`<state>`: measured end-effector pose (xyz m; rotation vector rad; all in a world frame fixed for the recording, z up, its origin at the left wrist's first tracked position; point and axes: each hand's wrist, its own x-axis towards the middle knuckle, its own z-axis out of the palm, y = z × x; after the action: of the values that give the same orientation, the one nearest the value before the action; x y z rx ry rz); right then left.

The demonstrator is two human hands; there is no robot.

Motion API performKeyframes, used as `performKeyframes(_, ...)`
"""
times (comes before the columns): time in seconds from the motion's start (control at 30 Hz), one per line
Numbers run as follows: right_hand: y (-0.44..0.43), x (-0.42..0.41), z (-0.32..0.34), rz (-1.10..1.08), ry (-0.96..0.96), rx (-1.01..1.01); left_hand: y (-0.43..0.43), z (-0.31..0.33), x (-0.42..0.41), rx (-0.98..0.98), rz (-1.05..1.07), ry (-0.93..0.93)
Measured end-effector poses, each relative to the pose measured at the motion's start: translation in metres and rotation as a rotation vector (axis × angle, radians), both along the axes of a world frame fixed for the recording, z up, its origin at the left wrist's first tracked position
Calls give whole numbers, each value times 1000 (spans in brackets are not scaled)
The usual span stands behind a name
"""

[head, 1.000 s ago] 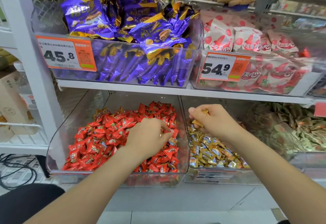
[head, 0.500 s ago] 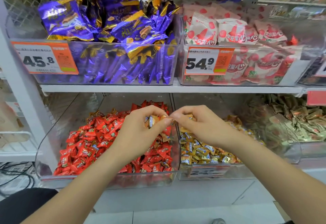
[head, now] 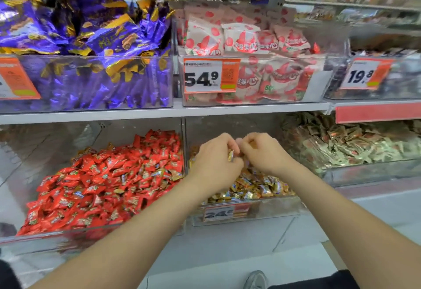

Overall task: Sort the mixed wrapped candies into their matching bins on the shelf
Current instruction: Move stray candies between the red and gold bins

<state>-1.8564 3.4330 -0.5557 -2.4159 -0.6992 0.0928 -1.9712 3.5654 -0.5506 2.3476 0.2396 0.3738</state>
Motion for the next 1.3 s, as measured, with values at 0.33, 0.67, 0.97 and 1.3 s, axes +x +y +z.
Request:
performKeyframes(0.33, 3, -14, 7, 89, -52, -37, 22, -10, -1, 402, -176, 37)
performKeyframes(0.67, 75, -77, 35, 330, -114, 40, 154, -54, -23, 623, -55, 16)
performKeyframes(0.97, 115, -72, 10, 471, -239, -90, 196, -39, -28, 793, 47, 291)
performKeyframes(1.3, 148, -73, 10, 353, -349, -150, 218, -6, -81, 1054, 265, 573)
